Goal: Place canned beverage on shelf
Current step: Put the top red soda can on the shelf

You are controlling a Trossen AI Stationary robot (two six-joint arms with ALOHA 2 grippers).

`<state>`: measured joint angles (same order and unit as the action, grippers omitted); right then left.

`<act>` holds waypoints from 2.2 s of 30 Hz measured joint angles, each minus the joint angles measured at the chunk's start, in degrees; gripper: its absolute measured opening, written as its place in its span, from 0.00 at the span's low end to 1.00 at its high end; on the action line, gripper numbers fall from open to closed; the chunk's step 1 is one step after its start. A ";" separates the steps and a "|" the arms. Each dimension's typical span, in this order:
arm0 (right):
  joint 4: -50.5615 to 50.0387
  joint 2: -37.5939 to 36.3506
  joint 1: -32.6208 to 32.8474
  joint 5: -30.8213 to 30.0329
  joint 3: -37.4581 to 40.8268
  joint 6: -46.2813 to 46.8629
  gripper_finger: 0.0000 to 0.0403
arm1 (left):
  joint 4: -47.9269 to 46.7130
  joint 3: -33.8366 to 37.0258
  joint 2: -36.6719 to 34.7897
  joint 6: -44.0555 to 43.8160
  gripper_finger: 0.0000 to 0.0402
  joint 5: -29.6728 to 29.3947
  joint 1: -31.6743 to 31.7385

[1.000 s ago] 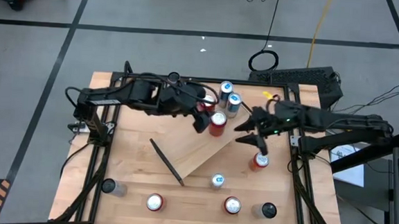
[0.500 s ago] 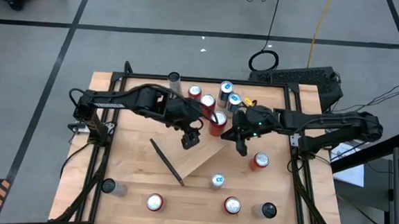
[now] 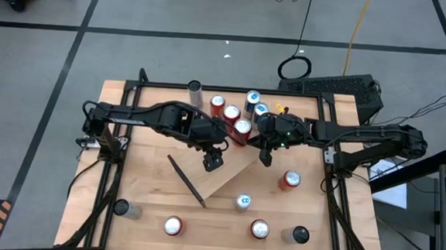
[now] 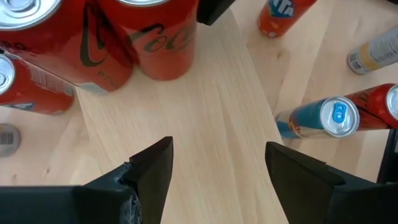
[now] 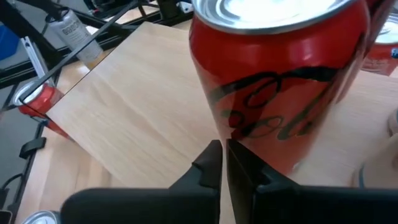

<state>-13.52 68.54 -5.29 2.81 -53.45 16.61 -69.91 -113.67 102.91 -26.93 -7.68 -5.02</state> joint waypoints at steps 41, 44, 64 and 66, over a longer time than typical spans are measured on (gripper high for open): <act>6.42 4.03 4.62 -9.14 -0.02 6.73 0.00 | -2.51 0.00 -2.58 17.20 0.63 1.07 13.55; 4.87 3.95 4.62 -9.21 -0.02 6.90 0.00 | -2.49 0.00 -2.58 17.26 0.63 1.05 13.56; -5.15 -8.59 8.65 -14.37 -0.02 14.21 0.00 | 8.18 -0.04 -3.08 14.94 0.61 2.31 7.92; -5.23 -10.35 8.80 -18.43 -0.02 14.24 0.00 | 7.91 -0.04 -2.17 13.38 0.58 -3.18 5.78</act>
<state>-18.74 58.19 3.51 -15.62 -53.47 30.85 -62.00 -113.71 100.74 -13.55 -10.86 0.77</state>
